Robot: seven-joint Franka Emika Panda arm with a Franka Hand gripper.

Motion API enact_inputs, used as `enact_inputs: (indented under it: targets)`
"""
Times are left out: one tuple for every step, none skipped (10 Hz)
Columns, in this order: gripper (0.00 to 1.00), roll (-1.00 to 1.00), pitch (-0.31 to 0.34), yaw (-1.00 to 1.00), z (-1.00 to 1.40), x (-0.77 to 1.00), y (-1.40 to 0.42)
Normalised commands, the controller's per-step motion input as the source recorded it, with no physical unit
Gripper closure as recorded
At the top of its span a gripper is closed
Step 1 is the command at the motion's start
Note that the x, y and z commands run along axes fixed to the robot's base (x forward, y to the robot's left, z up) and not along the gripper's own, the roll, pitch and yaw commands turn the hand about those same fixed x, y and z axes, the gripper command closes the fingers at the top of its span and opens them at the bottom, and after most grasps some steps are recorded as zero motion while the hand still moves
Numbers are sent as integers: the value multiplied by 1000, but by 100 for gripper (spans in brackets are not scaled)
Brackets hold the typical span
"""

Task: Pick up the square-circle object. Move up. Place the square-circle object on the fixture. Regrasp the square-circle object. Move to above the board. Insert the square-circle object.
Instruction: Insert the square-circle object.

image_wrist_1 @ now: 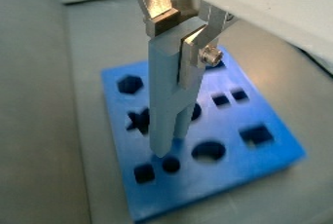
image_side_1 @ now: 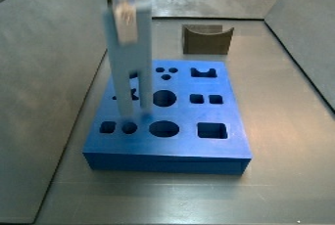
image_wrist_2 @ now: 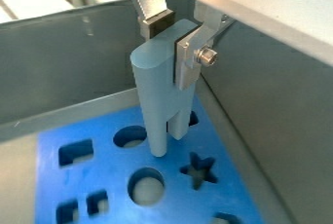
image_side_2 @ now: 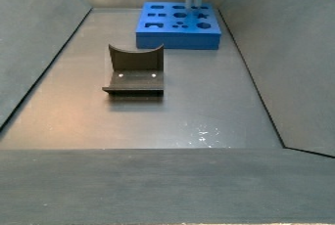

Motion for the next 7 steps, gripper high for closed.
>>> enact_inputs:
  targets:
    - [100, 0, 0, -989, -309, 0, -151]
    - [100, 0, 0, -1000, -214, 0, -37]
    - [100, 0, 0, -1000, -111, 0, 0]
    - [100, 3, 37, -960, 0, 0, -63]
    - [100, 0, 0, -580, -200, -309, -343]
    - [100, -47, -97, -240, -243, -700, -366]
    - [100, -63, -49, -140, -160, -700, -126]
